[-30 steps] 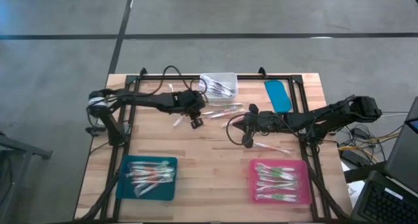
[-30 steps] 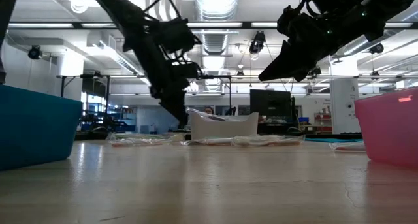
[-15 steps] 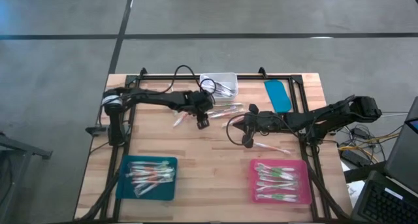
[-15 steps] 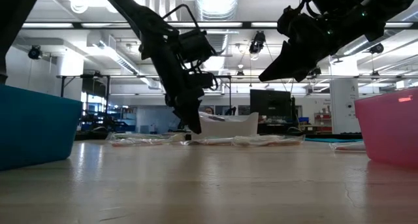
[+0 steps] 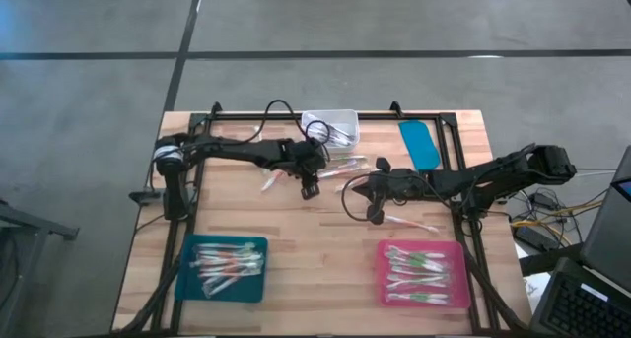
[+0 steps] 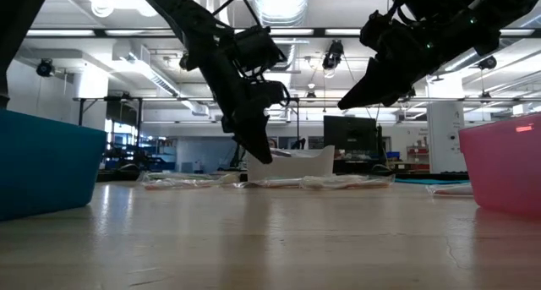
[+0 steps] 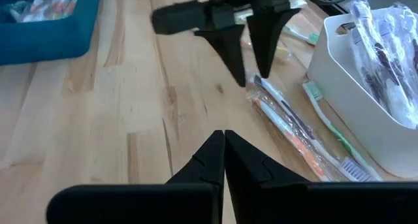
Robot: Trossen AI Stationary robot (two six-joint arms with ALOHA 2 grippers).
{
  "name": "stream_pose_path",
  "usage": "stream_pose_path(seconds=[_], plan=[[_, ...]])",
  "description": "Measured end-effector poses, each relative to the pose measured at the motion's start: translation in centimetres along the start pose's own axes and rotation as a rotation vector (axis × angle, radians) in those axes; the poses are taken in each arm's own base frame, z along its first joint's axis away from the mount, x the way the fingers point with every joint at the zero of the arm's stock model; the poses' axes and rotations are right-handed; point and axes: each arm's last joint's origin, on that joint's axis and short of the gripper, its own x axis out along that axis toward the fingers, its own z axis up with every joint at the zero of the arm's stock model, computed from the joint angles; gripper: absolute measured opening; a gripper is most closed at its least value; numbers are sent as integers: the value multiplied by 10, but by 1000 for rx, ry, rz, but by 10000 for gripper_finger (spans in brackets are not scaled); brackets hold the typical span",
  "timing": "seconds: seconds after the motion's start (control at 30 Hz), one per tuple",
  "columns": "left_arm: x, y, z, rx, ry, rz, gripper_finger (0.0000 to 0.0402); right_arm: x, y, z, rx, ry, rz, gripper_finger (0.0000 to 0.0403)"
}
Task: Pick & Place Toothbrushes
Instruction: Put the orange toothbrush into the blue bin
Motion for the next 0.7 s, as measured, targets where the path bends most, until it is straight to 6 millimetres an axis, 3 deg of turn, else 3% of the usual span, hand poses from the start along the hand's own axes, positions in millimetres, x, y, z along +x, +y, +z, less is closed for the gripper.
stream_pose_path(seconds=[0.43,0.7], plan=[[-2,-30,12,2,-120,-54,149,0,0,-2,-3,4,-2,8],[-3,-35,10,-11,-103,-47,149,0,0,-2,1,4,-2,8]])
